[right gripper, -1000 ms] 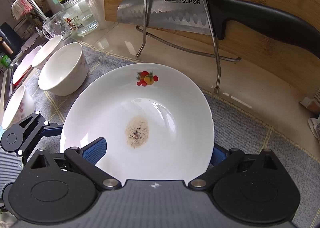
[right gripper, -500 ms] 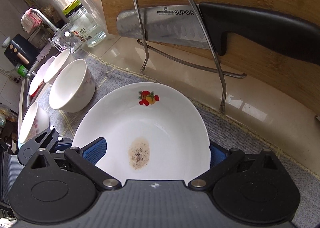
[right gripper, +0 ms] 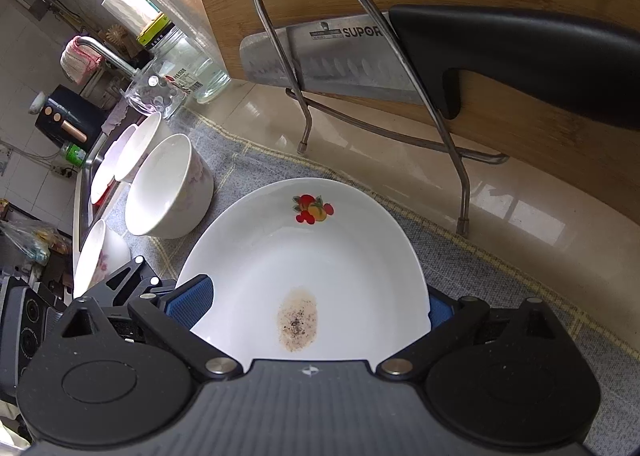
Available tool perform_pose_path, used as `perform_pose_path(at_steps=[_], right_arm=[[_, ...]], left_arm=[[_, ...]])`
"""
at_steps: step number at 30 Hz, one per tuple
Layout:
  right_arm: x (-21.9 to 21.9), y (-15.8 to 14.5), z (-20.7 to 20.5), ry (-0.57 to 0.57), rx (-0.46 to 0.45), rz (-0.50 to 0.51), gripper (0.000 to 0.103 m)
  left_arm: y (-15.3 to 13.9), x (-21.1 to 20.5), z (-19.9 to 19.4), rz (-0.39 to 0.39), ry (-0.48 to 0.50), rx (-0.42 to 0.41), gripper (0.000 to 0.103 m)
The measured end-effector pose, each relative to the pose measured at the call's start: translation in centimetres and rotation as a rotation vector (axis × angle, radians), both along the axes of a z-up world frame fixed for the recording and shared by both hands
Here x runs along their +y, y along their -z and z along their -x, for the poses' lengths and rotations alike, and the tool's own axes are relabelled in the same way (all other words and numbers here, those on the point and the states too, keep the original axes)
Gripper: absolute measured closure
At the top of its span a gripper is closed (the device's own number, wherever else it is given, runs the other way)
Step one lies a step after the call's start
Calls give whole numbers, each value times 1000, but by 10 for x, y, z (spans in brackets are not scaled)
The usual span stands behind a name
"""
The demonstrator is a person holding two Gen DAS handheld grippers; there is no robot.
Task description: Organize plates and bowls
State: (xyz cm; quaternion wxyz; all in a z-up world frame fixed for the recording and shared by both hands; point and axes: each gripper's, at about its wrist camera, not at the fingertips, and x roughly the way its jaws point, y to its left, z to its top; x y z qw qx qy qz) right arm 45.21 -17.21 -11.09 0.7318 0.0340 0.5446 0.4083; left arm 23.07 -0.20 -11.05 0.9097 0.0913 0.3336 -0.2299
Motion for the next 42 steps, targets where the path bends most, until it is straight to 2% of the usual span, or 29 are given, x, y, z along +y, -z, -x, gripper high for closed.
perform_pose_path(at_steps=[25,42], right_arm=[[4,0,-6,-44,21,12,0],[11,-6,3,-63,-6,40,0]], left_arm=[[1,0,1,-9,26,-21,0],[0,1,2,-37,40,-23,1]])
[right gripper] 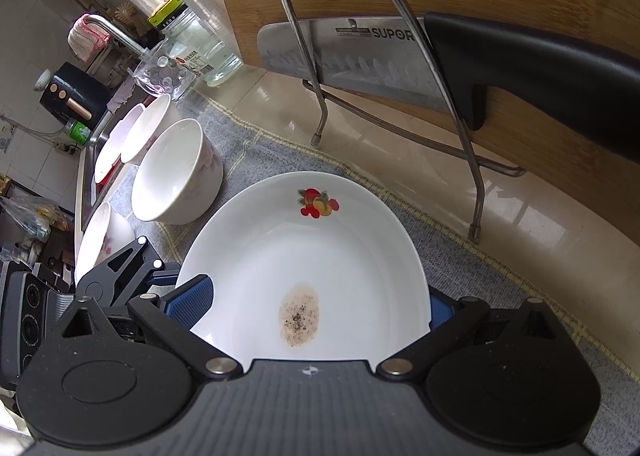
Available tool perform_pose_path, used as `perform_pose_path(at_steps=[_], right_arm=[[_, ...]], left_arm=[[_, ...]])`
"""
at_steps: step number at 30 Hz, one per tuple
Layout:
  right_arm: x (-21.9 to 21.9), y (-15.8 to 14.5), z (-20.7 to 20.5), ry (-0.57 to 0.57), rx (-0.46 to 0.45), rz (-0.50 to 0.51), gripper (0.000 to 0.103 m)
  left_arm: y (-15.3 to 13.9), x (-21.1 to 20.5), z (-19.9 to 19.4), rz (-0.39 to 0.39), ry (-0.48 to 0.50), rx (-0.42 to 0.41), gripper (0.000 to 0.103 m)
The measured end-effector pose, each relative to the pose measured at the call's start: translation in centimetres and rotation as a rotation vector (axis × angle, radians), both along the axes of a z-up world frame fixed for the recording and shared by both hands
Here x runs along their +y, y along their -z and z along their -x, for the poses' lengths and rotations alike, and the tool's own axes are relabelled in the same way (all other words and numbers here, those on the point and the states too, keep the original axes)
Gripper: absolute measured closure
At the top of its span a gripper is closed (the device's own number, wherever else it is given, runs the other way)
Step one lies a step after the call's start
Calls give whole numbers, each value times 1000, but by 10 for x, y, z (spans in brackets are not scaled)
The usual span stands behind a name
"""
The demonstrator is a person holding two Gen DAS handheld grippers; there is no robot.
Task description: Organize plates and bowls
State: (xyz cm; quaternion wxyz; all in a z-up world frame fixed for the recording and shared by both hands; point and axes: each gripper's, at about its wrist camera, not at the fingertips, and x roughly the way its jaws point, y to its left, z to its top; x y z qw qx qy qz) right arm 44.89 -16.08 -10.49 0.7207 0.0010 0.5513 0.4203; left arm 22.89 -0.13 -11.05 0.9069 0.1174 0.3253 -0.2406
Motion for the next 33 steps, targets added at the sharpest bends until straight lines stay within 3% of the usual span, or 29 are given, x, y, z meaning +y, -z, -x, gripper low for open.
perform_pose_path(at_steps=[33], right_arm=[[-3,-25,74,28,-9,2,0]], left_arm=[[-30,8,40,-15,51,46,1]])
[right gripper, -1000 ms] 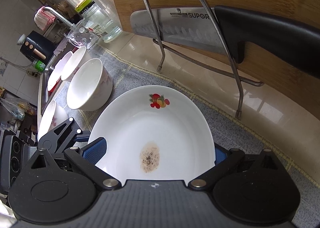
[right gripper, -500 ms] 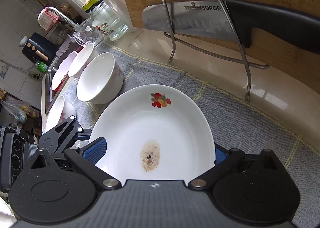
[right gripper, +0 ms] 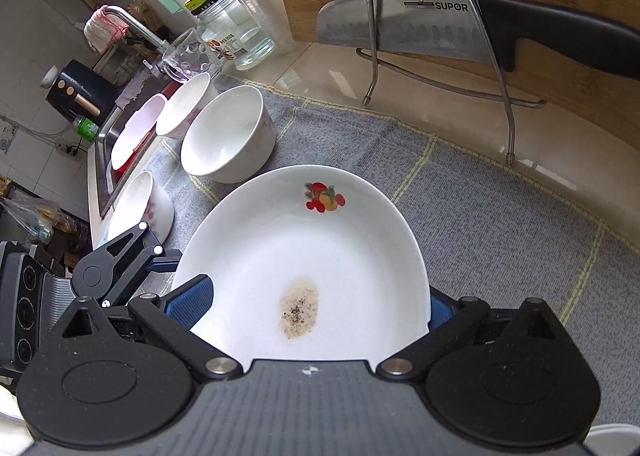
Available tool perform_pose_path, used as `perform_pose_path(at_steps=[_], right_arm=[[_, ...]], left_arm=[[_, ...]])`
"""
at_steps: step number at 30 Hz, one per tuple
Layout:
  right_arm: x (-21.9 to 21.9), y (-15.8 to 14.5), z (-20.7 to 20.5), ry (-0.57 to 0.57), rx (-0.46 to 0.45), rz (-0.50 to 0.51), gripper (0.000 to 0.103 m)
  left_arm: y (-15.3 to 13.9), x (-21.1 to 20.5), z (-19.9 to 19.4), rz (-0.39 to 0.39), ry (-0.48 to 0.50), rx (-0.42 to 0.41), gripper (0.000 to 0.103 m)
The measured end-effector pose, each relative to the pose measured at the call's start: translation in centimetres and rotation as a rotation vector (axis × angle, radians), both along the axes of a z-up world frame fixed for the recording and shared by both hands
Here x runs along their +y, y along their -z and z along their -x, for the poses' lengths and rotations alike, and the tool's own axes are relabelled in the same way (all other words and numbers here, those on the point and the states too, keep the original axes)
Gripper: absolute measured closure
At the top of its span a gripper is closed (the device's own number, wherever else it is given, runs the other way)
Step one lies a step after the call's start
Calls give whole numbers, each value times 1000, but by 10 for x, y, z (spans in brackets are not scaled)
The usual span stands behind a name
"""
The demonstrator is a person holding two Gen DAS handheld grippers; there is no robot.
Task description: Organize plates and bowls
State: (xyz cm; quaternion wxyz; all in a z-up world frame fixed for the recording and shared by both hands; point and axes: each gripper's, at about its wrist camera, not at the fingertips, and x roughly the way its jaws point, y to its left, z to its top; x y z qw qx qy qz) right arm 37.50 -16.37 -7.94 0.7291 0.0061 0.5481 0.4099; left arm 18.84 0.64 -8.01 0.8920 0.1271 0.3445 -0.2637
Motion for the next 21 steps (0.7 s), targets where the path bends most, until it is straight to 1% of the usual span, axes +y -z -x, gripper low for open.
perform_pose_path(at_steps=[12,21], right_arm=[[-12,-9,31,17,-3,-8,0],[-29,-18,53,41,-15,-7,0]], left_arm=[[-11,-10,19,-11,33,3,1],[-18,-21,32,-9,71,1,1]])
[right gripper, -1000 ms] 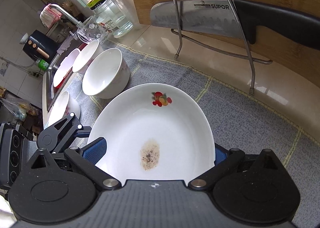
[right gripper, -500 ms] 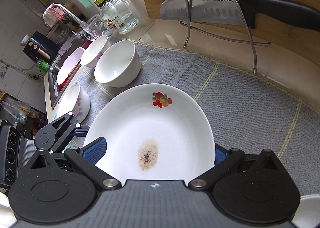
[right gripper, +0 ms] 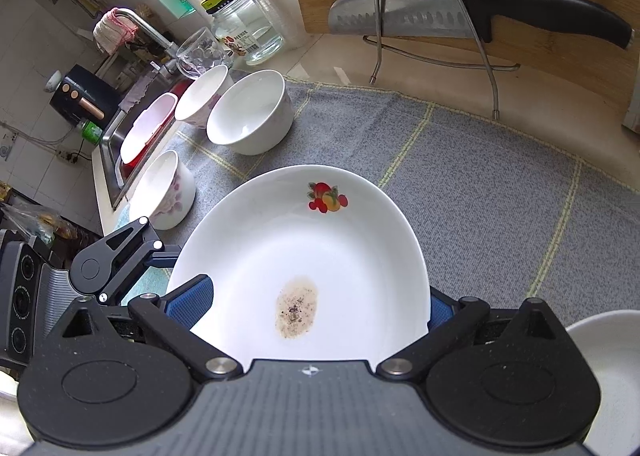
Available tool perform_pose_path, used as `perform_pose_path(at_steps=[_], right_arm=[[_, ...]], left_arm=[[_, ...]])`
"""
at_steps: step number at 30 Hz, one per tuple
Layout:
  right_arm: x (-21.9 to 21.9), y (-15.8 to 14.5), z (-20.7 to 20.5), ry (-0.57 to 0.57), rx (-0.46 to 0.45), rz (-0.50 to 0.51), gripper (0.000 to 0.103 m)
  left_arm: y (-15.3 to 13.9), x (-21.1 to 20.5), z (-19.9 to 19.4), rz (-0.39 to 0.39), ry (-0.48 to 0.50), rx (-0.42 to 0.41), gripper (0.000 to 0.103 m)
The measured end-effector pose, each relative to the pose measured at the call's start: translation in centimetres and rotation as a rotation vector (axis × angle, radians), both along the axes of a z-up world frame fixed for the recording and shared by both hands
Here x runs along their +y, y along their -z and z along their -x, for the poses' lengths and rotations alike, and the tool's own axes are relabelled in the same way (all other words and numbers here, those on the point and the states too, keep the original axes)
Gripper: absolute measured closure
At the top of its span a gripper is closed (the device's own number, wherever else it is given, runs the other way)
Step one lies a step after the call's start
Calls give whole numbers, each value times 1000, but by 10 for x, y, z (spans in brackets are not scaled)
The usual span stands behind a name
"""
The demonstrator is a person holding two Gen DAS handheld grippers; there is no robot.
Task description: Organize plates and bowls
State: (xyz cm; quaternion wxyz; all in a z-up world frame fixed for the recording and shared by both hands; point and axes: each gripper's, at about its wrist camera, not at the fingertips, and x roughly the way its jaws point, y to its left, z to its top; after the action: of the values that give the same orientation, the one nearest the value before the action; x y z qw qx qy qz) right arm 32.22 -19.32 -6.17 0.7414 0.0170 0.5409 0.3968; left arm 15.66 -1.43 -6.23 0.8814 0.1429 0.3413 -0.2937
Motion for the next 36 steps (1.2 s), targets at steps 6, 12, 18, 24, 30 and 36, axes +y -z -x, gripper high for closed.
perform_pose_path(at_steps=[6,12,18,24,30,36], right_arm=[[-17,-7,15,25,-15,5,0],[-37,-13,26,65,-25,-2,0],[-58,-16,37,102,-30,2,0],[-82,-20,44,149,-41,6,0],[-110,-22,50,201,-50,7,0],[-137,-22,56,244,-51,5,0]], left_arm=[[-5,-10,7,1,35,1,1],[-8,-23,9,9,71,5,1],[-8,-41,9,12,118,9,1],[-8,-69,12,13,167,3,1],[-7,-96,10,14,214,2,1],[-2,-114,4,19,252,12,1]])
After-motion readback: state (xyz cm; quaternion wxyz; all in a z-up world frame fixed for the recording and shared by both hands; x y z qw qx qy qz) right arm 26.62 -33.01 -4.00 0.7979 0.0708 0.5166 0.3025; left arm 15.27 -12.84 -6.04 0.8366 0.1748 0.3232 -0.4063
